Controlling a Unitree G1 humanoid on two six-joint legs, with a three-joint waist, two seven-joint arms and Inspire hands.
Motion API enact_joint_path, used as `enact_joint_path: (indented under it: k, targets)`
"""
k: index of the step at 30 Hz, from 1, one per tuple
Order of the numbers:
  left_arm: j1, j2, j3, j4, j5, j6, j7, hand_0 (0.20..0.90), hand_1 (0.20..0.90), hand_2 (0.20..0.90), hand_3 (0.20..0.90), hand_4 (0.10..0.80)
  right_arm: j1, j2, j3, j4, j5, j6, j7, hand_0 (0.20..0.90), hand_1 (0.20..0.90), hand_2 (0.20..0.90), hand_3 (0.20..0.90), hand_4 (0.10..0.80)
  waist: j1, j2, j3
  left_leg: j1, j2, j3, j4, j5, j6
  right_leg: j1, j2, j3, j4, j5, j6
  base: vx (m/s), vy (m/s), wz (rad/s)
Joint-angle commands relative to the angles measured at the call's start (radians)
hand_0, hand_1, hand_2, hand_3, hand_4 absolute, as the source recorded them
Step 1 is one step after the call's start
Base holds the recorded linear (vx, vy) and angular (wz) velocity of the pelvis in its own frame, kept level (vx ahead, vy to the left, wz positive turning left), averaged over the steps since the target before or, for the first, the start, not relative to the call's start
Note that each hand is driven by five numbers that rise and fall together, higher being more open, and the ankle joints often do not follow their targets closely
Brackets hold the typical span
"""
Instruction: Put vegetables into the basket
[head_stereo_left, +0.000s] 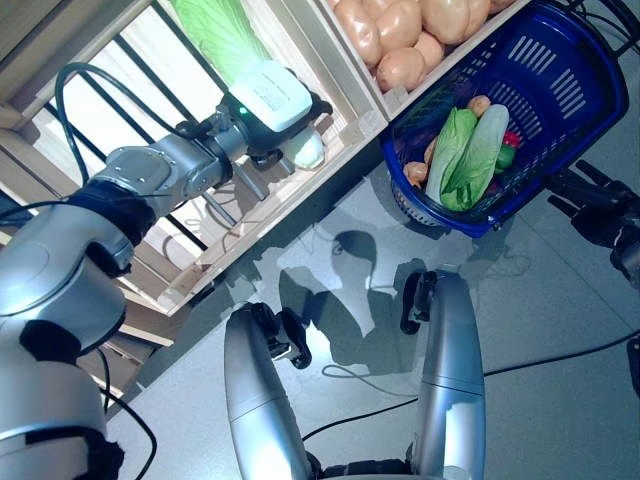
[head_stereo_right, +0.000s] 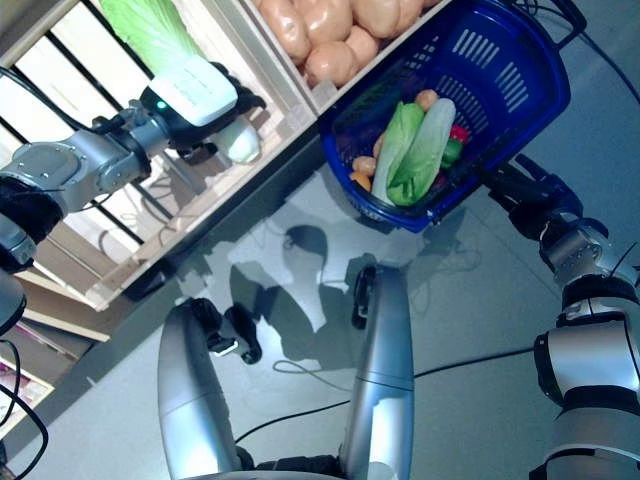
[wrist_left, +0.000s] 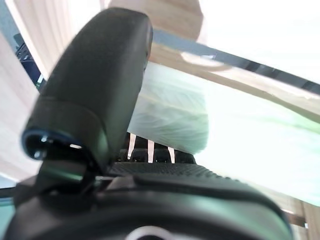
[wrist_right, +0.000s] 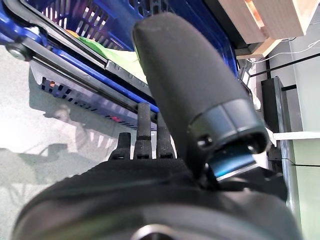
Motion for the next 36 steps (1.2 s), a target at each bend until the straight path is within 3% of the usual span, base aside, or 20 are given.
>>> enact_joint_path:
  k: [1,5,15,21,24,28,29,31,32,33,36]
  targets:
    - [-0.014,0.025,-0.044,0.081,-0.065,0.016,-0.043,0.300,0.300,0.300,0.300,0.400,0.022,-0.021,-0.028,0.011,0.079,-0.054,0.045,0.900,0.900,0.900,0.900,0.800,-0.010,-0.038,-0.033,-0.056,0.030,-0.058,-0.040,-0.024,-0.063,0.044,-0.074,0.063,-0.114,0.077,0.071,0.000,0.000,0.00]
    - [-0.009,0.023,-0.043,0.101,-0.065,0.009,-0.057,0.300,0.300,0.300,0.300,0.400,0.026,-0.021,-0.037,0.012,0.087,-0.052,0.041,0.900,0.900,0.900,0.900,0.800,-0.011,-0.038,-0.042,-0.043,0.030,-0.051,-0.051,-0.021,-0.057,0.058,-0.076,0.056,-0.126,0.081,0.071,-0.004,0.018,0.00]
    - [0.047,0.044,-0.029,0.162,-0.045,-0.059,-0.013,0.300,0.300,0.300,0.300,0.400,0.024,-0.021,-0.033,0.036,0.072,-0.062,0.084,0.900,0.900,0.900,0.900,0.800,-0.015,-0.035,-0.090,0.181,0.029,0.033,-0.234,0.040,-0.054,0.286,-0.072,-0.004,-0.298,0.112,0.069,0.035,0.028,-0.04]
    - [0.104,0.064,0.032,0.171,-0.149,-0.146,0.058,0.300,0.300,0.300,0.300,0.400,0.045,-0.003,-0.028,0.021,0.034,-0.083,0.129,0.900,0.900,0.900,0.900,0.800,-0.006,-0.031,-0.132,0.354,0.019,0.084,-0.399,0.097,-0.058,0.436,-0.060,-0.024,-0.411,0.129,0.065,0.062,0.030,-0.05]
    - [0.186,0.064,0.154,0.174,-0.305,-0.213,0.045,0.300,0.300,0.300,0.300,0.400,0.087,0.035,-0.031,-0.033,0.025,-0.133,0.167,0.900,0.900,0.900,0.900,0.800,0.011,-0.035,-0.168,0.466,-0.002,0.099,-0.522,0.144,-0.058,0.537,-0.052,-0.039,-0.487,0.139,0.055,0.052,0.017,0.00]
    - [0.297,0.062,0.317,0.122,-0.397,-0.308,-0.020,0.300,0.300,0.300,0.300,0.400,0.182,0.086,-0.057,-0.138,-0.018,-0.241,0.171,0.900,0.900,0.900,0.900,0.800,0.025,-0.046,-0.202,0.577,-0.019,0.117,-0.635,0.184,-0.053,0.646,-0.046,-0.066,-0.569,0.148,0.046,0.051,-0.010,-0.01]
    - [0.360,0.055,0.395,0.072,-0.478,-0.319,-0.093,0.300,0.300,0.300,0.300,0.400,0.241,0.124,-0.078,-0.219,-0.056,-0.288,0.106,0.900,0.900,0.900,0.900,0.800,0.030,-0.053,-0.220,0.636,-0.027,0.128,-0.695,0.203,-0.049,0.706,-0.042,-0.082,-0.619,0.156,0.044,0.024,-0.048,0.00]
    - [0.452,0.046,0.495,-0.007,-0.590,-0.325,-0.192,0.300,0.300,0.300,0.300,0.400,0.315,0.171,-0.097,-0.308,-0.107,-0.332,0.019,0.900,0.900,0.900,0.900,0.800,0.035,-0.060,-0.244,0.705,-0.047,0.145,-0.794,0.260,-0.035,0.776,-0.031,-0.105,-0.709,0.197,0.031,0.001,-0.030,-0.05]
    - [0.452,0.046,0.495,-0.007,-0.590,-0.325,-0.192,0.300,0.300,0.300,0.300,0.400,0.315,0.171,-0.097,-0.308,-0.107,-0.332,0.019,0.900,0.900,0.900,0.900,0.800,0.035,-0.060,-0.244,0.705,-0.047,0.145,-0.794,0.260,-0.035,0.776,-0.031,-0.105,-0.709,0.197,0.031,0.094,-0.013,-0.03]
    - [0.552,0.024,0.581,-0.090,-0.660,-0.312,-0.271,0.300,0.300,0.300,0.300,0.400,0.383,0.227,-0.108,-0.402,-0.189,-0.369,-0.031,0.900,0.900,0.900,0.900,0.800,0.040,-0.065,-0.268,0.778,-0.072,0.151,-0.869,0.284,-0.028,0.854,-0.018,-0.120,-0.787,0.212,0.031,0.105,-0.013,-0.01]
    - [0.683,-0.002,0.685,-0.216,-0.776,-0.282,-0.371,0.300,0.300,0.300,0.300,0.400,0.461,0.280,-0.093,-0.547,-0.258,-0.361,-0.042,0.900,0.900,0.900,0.900,0.800,0.051,-0.069,-0.306,0.879,-0.099,0.169,-0.977,0.320,-0.023,0.959,-0.001,-0.149,-0.905,0.240,0.033,0.145,-0.029,-0.14]
